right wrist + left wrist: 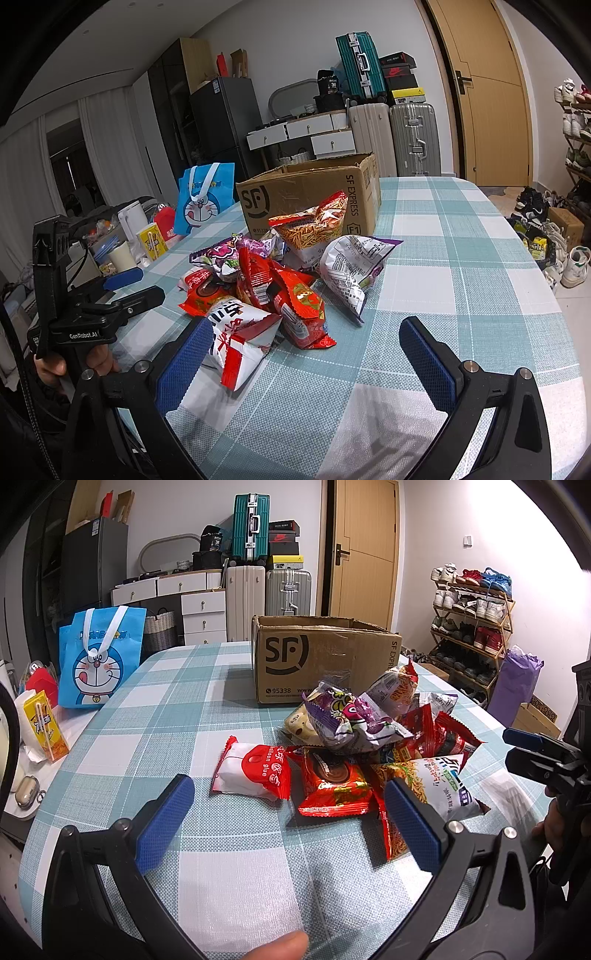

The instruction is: Organize snacks

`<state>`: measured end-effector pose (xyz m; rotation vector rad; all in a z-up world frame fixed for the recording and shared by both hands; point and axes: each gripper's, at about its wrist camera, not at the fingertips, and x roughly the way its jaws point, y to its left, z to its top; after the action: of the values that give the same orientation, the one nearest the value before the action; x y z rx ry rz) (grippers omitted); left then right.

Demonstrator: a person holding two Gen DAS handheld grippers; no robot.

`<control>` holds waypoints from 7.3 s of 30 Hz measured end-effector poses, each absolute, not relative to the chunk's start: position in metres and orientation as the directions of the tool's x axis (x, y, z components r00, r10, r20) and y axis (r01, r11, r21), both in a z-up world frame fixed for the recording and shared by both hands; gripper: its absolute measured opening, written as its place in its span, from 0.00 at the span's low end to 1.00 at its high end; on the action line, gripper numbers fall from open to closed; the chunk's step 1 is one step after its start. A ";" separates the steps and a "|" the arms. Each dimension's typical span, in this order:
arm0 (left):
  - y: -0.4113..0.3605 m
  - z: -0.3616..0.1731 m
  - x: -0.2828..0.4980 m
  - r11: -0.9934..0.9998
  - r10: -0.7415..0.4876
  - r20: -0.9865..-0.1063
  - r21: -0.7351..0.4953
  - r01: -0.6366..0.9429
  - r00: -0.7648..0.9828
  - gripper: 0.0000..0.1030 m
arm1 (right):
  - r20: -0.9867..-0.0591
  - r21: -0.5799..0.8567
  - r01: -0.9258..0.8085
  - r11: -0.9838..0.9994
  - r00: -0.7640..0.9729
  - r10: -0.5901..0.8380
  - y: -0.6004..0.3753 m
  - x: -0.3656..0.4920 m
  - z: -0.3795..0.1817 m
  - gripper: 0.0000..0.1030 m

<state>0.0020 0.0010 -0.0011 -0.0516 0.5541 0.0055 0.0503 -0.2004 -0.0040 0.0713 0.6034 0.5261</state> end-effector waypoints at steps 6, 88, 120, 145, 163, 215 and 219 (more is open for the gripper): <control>0.001 -0.001 0.002 0.999 -0.008 -0.526 -0.048 -0.020 0.850 1.00 | -0.522 0.214 -0.451 0.867 0.697 0.491 -0.200 0.050 -0.004 1.00; 0.050 -0.014 0.081 0.992 0.012 -0.712 -0.080 -0.098 0.702 0.87 | -0.685 0.219 -0.409 0.886 0.582 0.438 -0.167 0.107 -0.011 0.52; 0.050 -0.001 0.078 0.993 -0.022 -0.706 -0.098 -0.067 0.708 0.45 | -0.574 0.282 -0.410 0.867 0.652 0.495 -0.196 0.090 0.006 0.23; 0.030 0.106 0.102 0.996 -0.038 -0.568 -0.090 -0.016 0.822 0.45 | -0.455 0.281 -0.425 0.861 0.731 0.509 -0.191 0.119 0.093 0.23; 0.017 0.117 0.209 0.997 -0.055 -0.589 -0.076 0.013 0.806 0.45 | -0.459 0.317 -0.424 0.848 0.714 0.528 -0.168 0.203 0.101 0.23; 0.015 0.077 0.202 0.995 -0.060 -0.631 -0.095 0.000 0.774 0.99 | -0.548 0.277 -0.346 0.897 0.710 0.443 -0.194 0.214 0.070 0.99; 0.023 0.068 0.180 0.994 -0.056 -0.640 -0.109 -0.018 0.766 0.99 | -0.563 0.247 -0.331 0.911 0.716 0.413 -0.202 0.199 0.064 0.99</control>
<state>0.1805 0.0226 0.0680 -0.1111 0.6982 -0.0210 0.1985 -0.2016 0.0644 0.1315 0.6534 0.4134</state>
